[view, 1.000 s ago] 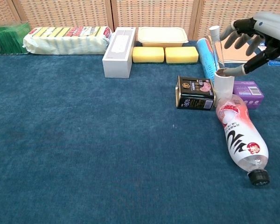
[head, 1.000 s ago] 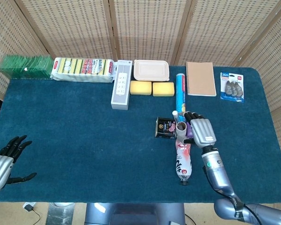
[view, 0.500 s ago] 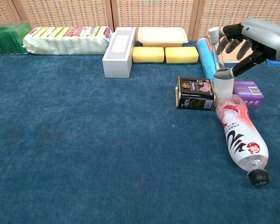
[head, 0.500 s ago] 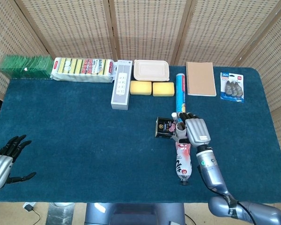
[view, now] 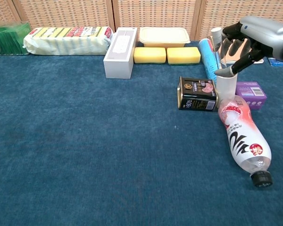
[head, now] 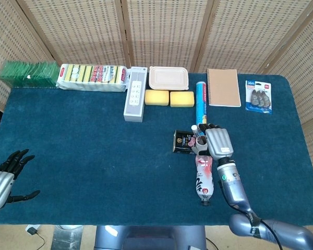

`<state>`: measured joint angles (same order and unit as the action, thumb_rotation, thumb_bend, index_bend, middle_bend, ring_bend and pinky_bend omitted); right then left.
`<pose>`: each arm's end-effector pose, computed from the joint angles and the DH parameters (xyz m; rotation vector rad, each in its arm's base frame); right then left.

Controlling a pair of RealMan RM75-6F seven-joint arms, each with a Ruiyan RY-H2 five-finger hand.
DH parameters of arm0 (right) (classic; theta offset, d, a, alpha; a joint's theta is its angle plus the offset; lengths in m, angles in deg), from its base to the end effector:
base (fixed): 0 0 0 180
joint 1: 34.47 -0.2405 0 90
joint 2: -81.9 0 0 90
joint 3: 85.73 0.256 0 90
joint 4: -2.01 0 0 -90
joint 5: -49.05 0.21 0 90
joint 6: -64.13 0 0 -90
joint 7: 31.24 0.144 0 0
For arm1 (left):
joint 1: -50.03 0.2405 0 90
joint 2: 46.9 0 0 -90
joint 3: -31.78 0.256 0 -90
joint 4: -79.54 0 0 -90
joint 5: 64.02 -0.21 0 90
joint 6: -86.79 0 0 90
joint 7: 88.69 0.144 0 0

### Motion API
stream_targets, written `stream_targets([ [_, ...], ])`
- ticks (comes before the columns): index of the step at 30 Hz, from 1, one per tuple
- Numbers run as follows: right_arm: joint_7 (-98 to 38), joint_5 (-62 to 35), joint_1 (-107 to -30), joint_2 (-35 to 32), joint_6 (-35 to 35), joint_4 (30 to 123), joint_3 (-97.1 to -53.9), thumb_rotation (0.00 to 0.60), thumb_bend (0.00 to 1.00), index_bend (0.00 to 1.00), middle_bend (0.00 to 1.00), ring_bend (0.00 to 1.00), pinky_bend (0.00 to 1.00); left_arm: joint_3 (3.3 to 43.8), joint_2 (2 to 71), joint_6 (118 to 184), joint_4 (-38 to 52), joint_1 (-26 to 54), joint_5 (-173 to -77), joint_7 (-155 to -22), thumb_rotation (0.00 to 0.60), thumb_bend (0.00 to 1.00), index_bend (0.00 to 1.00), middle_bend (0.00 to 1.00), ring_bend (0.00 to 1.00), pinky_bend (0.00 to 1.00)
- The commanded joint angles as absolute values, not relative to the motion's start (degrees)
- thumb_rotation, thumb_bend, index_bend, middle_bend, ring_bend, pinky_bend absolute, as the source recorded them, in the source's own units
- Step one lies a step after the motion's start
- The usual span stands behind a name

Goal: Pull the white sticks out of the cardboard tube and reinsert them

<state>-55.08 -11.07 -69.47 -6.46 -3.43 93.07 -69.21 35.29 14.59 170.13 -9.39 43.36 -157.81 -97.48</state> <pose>-0.1582 -0.3382 0.0273 1.5245 -0.9958 1.0380 -0.3154 0.1663 0.1536 -1.5733 -0.9824 -0.9236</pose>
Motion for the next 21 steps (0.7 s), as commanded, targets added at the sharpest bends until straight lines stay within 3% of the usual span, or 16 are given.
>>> stream_targets([
  [1,-55.2,-10.7,-69.7,-6.8,-3.3,92.6,-69.3,0.537,0.26,0.36,0.43,0.40,0.42,35.3,14.6,170.1,-9.4,43.3,-157.8,-97.4,0.452,0.11,0.11,0.06,0.02,0.23],
  [9,-55.6,-10.5,-70.0,-7.0,-3.5,92.2,-69.5,0.596,0.26,0.38,0.44,0.42,0.43,35.2,14.6,169.9,-9.5,43.3,-157.7,-97.3,0.451,0.11,0.11,0.06,0.02,0.23],
  [21,-56.6,-10.2,-70.3,-8.1,-5.2,92.6,-69.1,0.600,0.27,0.44,0.51,0.49,0.48,35.3,14.7,170.0,-9.4,43.3,-157.7,-97.3,0.451,0.11,0.11,0.06,0.02,0.23],
])
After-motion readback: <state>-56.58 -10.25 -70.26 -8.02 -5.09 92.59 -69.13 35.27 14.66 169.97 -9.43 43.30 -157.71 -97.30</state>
